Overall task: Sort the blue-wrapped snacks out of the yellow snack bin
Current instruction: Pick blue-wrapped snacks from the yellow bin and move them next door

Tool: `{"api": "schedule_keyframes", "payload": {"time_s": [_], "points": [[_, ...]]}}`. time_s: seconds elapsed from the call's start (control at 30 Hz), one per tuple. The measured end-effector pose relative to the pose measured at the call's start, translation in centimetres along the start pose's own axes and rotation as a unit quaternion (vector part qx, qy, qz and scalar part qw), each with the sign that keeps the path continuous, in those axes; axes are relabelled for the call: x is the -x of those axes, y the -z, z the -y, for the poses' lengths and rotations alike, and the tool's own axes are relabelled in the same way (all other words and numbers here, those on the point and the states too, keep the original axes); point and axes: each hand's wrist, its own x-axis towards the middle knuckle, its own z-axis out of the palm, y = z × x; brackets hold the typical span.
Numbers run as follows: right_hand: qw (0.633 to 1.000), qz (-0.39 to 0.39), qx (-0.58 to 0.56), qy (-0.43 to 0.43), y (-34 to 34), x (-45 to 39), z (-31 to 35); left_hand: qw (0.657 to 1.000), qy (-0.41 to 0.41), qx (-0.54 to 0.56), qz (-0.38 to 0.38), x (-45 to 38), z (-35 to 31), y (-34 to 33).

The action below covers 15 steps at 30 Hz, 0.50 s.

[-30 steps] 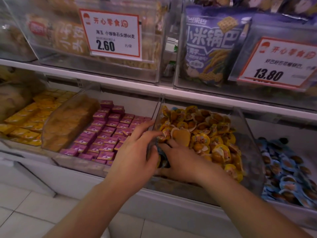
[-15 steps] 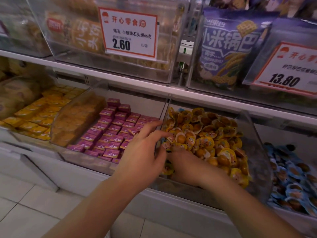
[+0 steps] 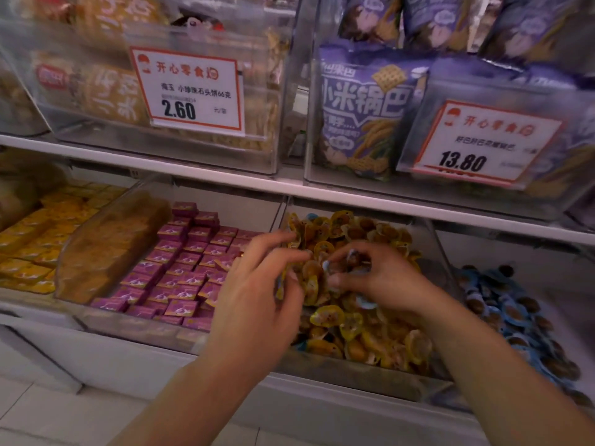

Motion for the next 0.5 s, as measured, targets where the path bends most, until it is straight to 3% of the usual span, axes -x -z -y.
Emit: {"api": "schedule_keyframes", "payload": {"time_s": [0.1,0.17,0.2,0.27,0.3,0.33,0.4,0.43,0.5], "points": [[0.951,-0.032,-0.301,-0.068,1.7,1.2,0.0,0.997,0.029,0.057,0.043,0.1,-1.6,-2.3],[0.893,-0.039,-0.435,-0.107,1.7,1.7,0.1,0.966,0.170,0.180,0.070,-0.3,-3.0,-4.0],[0.869,-0.044,-0.478,-0.122,1.5,2.0,0.2,0.919,0.274,0.271,0.080,-0.9,-3.6,-4.8],[0.843,-0.035,-0.517,-0.142,0.7,2.4,0.4,0.789,0.427,0.430,0.099,-1.8,-4.3,-6.1],[0.841,-0.025,-0.519,-0.147,0.2,2.6,0.4,0.748,0.450,0.477,0.104,-2.2,-4.2,-6.5],[0.843,-0.018,-0.517,-0.150,-0.2,2.8,0.5,0.731,0.451,0.500,0.108,-2.4,-4.1,-6.8],[0.845,-0.023,-0.511,-0.159,-0.6,2.8,0.5,0.727,0.442,0.513,0.115,-2.7,-3.6,-7.2],[0.845,-0.028,-0.509,-0.161,-0.6,2.8,0.4,0.742,0.434,0.498,0.117,-2.8,-3.4,-7.4],[0.848,-0.037,-0.503,-0.161,-0.2,2.5,0.3,0.830,0.377,0.394,0.112,-2.7,-2.6,-7.5]]}}
